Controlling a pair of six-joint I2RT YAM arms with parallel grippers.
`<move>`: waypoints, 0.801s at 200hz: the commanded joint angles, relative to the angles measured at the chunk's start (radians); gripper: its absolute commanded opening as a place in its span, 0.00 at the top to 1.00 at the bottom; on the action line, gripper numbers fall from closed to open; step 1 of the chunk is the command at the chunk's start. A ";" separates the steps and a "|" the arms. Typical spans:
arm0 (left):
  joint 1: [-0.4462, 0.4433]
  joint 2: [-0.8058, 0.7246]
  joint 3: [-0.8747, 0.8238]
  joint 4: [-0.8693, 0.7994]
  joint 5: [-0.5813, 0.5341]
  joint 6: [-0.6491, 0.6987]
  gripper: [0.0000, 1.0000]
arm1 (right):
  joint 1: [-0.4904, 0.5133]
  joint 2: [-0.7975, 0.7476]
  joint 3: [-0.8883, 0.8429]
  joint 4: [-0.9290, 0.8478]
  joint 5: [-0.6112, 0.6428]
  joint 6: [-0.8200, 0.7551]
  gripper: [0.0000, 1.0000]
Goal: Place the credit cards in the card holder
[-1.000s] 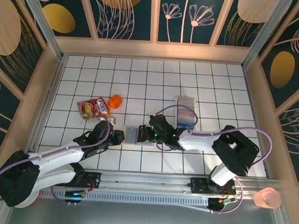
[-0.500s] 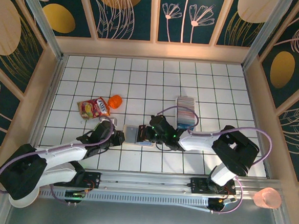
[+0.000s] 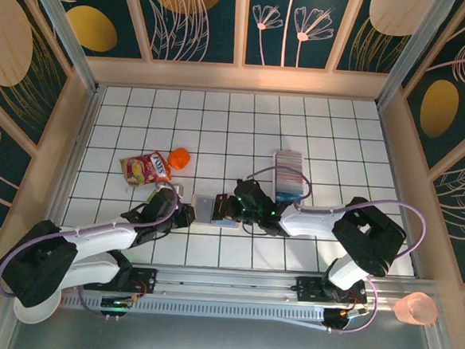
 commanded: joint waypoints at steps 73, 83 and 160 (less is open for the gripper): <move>-0.003 0.005 -0.026 0.032 0.019 -0.008 0.85 | 0.006 0.015 -0.023 0.056 0.013 0.035 1.00; -0.003 0.005 -0.028 0.031 0.021 -0.010 0.85 | 0.007 0.019 -0.024 0.053 0.013 0.036 1.00; -0.002 0.004 -0.026 0.033 0.024 -0.013 0.85 | 0.014 0.039 -0.030 0.042 0.019 0.036 1.00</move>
